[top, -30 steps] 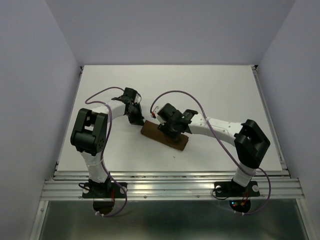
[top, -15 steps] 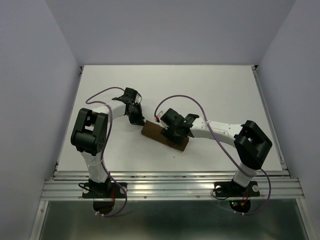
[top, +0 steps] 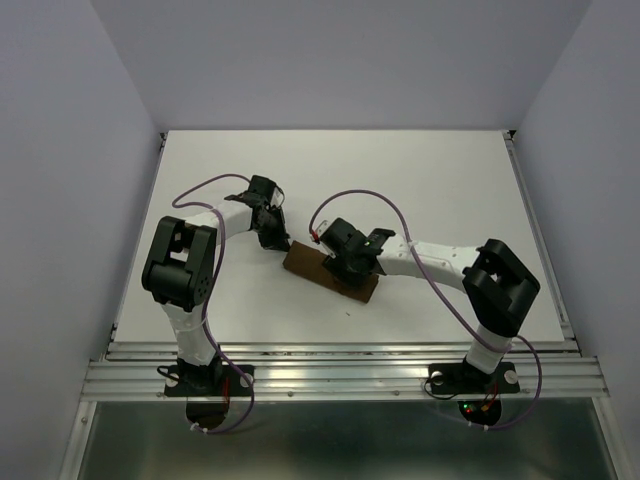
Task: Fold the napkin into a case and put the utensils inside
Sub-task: Insert the spoon into the folded napkin.
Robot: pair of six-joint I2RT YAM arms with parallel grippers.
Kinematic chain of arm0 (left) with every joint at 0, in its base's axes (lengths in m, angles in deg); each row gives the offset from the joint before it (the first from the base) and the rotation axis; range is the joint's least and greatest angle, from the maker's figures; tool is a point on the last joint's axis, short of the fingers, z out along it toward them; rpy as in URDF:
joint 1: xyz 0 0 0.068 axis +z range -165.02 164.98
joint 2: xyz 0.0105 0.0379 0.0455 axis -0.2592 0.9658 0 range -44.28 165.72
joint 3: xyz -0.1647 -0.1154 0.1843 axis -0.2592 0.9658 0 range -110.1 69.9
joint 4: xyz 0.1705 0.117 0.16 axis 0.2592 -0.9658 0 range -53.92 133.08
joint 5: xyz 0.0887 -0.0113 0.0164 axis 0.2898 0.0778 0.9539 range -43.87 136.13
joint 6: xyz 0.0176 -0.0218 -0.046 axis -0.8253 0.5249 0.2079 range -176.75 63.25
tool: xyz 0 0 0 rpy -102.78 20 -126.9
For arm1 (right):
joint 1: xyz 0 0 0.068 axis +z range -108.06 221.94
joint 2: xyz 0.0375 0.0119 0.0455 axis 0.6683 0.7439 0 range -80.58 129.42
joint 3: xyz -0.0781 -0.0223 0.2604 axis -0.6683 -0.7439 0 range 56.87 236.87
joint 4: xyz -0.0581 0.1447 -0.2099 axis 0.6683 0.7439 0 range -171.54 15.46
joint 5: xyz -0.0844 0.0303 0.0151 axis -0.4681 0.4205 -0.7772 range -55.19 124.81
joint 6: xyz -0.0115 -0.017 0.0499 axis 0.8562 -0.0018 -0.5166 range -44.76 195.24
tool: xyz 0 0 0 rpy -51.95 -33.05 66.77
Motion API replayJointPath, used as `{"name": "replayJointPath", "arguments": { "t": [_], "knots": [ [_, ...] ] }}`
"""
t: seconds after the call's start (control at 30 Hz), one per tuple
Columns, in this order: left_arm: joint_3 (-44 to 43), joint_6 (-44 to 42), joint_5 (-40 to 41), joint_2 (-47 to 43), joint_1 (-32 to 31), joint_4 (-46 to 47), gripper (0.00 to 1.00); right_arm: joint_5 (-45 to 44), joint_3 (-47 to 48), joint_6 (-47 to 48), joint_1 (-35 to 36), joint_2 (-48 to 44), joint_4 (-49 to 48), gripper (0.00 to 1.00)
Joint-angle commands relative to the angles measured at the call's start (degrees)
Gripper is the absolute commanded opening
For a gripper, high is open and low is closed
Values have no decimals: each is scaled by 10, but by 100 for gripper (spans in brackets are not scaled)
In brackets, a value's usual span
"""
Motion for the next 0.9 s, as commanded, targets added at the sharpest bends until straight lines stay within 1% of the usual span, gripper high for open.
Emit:
{"name": "replayJointPath", "arguments": {
  "t": [0.0, 0.17, 0.23, 0.33, 0.53, 0.6, 0.87],
  "knots": [
    [-15, -12, 3, 6, -6, -13, 2, -11, -2, -7, 4, -11, -27, 63],
    [-18, -12, 3, 8, -6, -14, 2, 45, -6, 1, 4, -36, -38, 63],
    [-19, -12, 3, 7, -8, -15, 2, 52, -7, 4, 4, -38, -39, 63],
    [-19, -12, 4, 7, -9, -14, 2, 46, -9, 4, 4, -31, -37, 63],
    [-18, -13, 6, 5, -10, -16, 2, -19, -17, -6, 4, -5, -36, 63],
    [-18, -13, 6, 5, -10, -17, 2, -29, -17, -8, 4, 1, -36, 63],
    [-18, -7, 14, -2, -10, -21, 2, -32, -13, -11, 4, -10, -44, 63]
  ]
}}
